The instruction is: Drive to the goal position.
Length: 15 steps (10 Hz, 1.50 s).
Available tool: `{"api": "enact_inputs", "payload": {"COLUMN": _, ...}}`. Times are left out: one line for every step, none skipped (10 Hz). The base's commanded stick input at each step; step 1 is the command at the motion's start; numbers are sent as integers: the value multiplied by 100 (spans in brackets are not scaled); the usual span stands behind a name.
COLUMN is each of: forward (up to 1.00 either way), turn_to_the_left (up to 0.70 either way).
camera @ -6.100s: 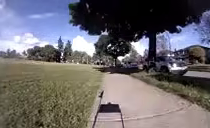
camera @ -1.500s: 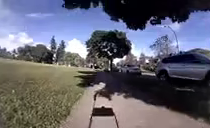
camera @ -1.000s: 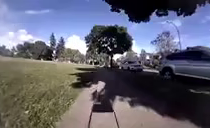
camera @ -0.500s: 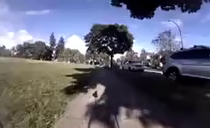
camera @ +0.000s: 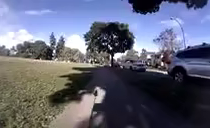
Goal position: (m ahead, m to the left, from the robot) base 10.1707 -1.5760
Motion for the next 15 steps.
{"api": "enact_inputs", "payload": {"forward": 100, "turn_to_the_left": 0}}
{"api": "enact_inputs", "payload": {"forward": 100, "turn_to_the_left": 0}}
{"api": "enact_inputs", "payload": {"forward": 100, "turn_to_the_left": 0}}
{"api": "enact_inputs", "payload": {"forward": 100, "turn_to_the_left": 0}}
{"api": "enact_inputs", "payload": {"forward": 100, "turn_to_the_left": 0}}
{"api": "enact_inputs", "payload": {"forward": 100, "turn_to_the_left": 0}}
{"api": "enact_inputs", "payload": {"forward": 100, "turn_to_the_left": 0}}
{"api": "enact_inputs", "payload": {"forward": 85, "turn_to_the_left": 0}}
{"api": "enact_inputs", "payload": {"forward": 32, "turn_to_the_left": 0}}
{"api": "enact_inputs", "payload": {"forward": 7, "turn_to_the_left": 0}}
{"api": "enact_inputs", "payload": {"forward": 7, "turn_to_the_left": 0}}
{"api": "enact_inputs", "payload": {"forward": 8, "turn_to_the_left": 0}}
{"api": "enact_inputs", "payload": {"forward": 39, "turn_to_the_left": 0}}
{"api": "enact_inputs", "payload": {"forward": 100, "turn_to_the_left": 0}}
{"api": "enact_inputs", "payload": {"forward": 100, "turn_to_the_left": 0}}
